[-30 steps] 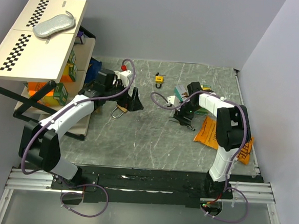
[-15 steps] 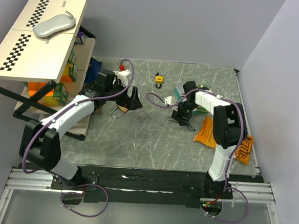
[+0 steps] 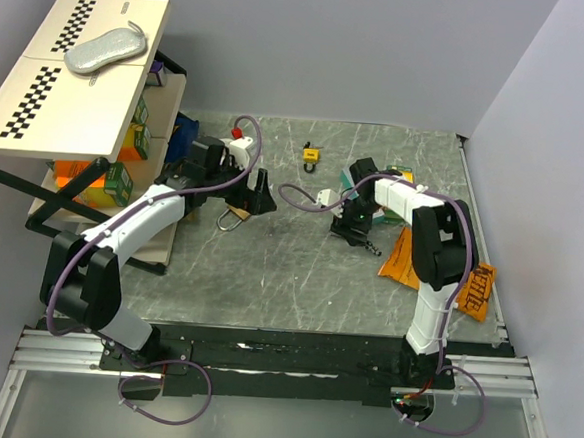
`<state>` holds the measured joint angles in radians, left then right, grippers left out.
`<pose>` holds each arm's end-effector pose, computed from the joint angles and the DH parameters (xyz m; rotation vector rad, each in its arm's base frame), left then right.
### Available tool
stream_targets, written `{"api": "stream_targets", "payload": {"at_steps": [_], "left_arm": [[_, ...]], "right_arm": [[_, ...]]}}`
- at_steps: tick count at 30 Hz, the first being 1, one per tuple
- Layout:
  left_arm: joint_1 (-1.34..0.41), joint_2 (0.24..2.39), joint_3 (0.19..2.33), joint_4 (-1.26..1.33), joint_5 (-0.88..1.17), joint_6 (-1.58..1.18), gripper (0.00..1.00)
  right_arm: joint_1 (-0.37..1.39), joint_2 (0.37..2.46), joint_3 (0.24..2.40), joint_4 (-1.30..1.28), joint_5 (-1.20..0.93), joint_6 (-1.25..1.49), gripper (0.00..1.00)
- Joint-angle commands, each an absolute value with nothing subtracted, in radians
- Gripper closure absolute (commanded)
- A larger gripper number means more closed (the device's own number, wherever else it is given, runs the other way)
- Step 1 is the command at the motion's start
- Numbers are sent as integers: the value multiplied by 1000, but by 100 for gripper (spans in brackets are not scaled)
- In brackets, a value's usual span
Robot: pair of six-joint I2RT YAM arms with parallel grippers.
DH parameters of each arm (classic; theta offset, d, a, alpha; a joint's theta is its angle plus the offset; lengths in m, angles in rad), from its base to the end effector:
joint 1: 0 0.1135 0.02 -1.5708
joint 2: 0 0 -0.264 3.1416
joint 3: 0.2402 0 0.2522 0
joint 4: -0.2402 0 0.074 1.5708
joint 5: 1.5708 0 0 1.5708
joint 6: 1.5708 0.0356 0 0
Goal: Lock with the key
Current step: Pick up the lock from the center of the board.
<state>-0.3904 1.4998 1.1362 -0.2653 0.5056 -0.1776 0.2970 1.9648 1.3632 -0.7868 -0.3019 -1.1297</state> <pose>0.3047 -0.1440 0.2839 0.5273 2.1814 -0.8692 0.3572 0.1204 0.1619 -1.8881 2.1215 0.2900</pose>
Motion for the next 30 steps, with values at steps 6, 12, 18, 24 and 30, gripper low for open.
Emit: {"api": "stream_targets", "payload": {"at_steps": [6,12,18,24,30], "left_arm": [[-377,1509,1167,-232,495,-186,1],[-370,1490,1157,-238,534,-167,4],[-365,1399,1072,-157,600,-132,4],[-337,1379,1052,-109,725,-138,3],[-337,1402,1048,-97,825,-114,3]], "right_arm": [[316,1996,1422,-821,-267,-1134,54],[305,1988,1469,-857,-308,-1095,74],[272,1927,1520,-953,-445,-1060,76],[267,1830,1499,-976,-532,-1025,79],[264,1709,1444,-965,-592,-1026,81]]}}
